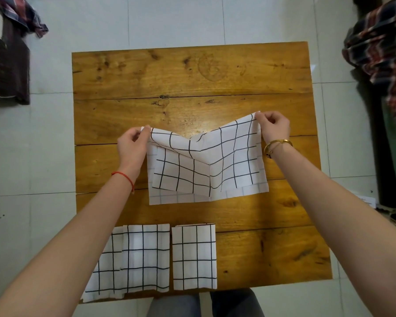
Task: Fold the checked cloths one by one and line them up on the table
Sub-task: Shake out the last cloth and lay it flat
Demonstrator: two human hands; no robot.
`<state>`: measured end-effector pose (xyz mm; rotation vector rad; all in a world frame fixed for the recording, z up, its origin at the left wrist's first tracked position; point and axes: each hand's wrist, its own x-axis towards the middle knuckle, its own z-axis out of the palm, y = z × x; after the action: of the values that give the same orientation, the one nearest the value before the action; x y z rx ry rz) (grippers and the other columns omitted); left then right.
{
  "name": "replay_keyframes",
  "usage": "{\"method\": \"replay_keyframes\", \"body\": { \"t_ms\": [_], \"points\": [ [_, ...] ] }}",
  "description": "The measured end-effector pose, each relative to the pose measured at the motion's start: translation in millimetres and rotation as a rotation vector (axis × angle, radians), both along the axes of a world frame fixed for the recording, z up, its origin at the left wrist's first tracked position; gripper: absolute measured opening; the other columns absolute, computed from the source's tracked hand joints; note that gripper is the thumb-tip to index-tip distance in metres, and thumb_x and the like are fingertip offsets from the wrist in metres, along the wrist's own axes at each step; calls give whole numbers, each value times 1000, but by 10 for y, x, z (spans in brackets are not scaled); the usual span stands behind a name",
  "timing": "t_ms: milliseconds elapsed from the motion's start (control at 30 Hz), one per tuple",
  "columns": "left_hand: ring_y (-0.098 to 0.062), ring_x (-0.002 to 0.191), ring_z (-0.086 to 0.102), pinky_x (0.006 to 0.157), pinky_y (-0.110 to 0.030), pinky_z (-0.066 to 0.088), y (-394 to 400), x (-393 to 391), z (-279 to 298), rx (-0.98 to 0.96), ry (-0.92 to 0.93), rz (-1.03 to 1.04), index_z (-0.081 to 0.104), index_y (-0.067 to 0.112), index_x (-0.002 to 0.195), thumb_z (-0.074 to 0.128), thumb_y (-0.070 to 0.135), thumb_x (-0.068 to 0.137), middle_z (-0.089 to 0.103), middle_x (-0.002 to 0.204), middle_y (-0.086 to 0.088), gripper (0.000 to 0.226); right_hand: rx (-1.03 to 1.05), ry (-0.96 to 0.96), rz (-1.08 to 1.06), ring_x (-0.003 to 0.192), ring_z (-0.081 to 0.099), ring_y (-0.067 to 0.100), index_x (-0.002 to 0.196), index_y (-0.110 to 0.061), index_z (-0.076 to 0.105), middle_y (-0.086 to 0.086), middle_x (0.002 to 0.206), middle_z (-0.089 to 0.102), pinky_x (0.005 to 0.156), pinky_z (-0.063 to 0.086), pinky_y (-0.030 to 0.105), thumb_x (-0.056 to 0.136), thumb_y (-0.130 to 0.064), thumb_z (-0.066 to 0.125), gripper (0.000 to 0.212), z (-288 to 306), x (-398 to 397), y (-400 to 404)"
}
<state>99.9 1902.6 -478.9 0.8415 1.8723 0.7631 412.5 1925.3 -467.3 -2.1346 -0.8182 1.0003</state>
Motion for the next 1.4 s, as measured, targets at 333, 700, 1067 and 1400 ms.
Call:
{"method": "replay_keyframes", "body": {
  "t_ms": [333, 700, 1067, 1400],
  "points": [
    [-16, 76, 51, 72, -29, 45, -14, -35, -3, 16, -35, 18, 65, 10, 81, 59, 32, 93, 60, 81, -6, 26, -10, 71, 19, 59, 45, 5, 70, -18, 52, -8, 64, 49, 59, 41, 16, 88, -38, 61, 28, 8, -13, 71],
    [4, 68, 59, 62, -10, 47, 43, -78, -44, 43, 10, 131, 69, 9, 96, 63, 32, 91, 66, 81, 7, 24, 51, 2, -146, 65, 48, 1, 71, -24, 51, -10, 70, 53, 63, 43, 14, 89, -26, 59, 20, -138, 58, 128],
    [-8, 73, 56, 79, -30, 52, 31, -35, -100, -98, 276, -74, 48, 11, 122, 72, 21, 85, 56, 75, 6, 45, 48, -508, 287, 108, 46, 24, 116, -10, 51, 8, 116, 53, 92, 40, 33, 86, -31, 60, 38, -305, -119, 127],
    [-23, 133, 34, 111, -41, 32, -160, 21, -162, 149, 810, -603, 39, 13, 142, 60, 24, 90, 41, 143, -6, 57, 123, -694, 1254, 141, 22, 27, 145, -15, 31, 2, 151, 32, 115, 20, 46, 96, -33, 38, 53, -319, -1015, 63]
  ]
}}
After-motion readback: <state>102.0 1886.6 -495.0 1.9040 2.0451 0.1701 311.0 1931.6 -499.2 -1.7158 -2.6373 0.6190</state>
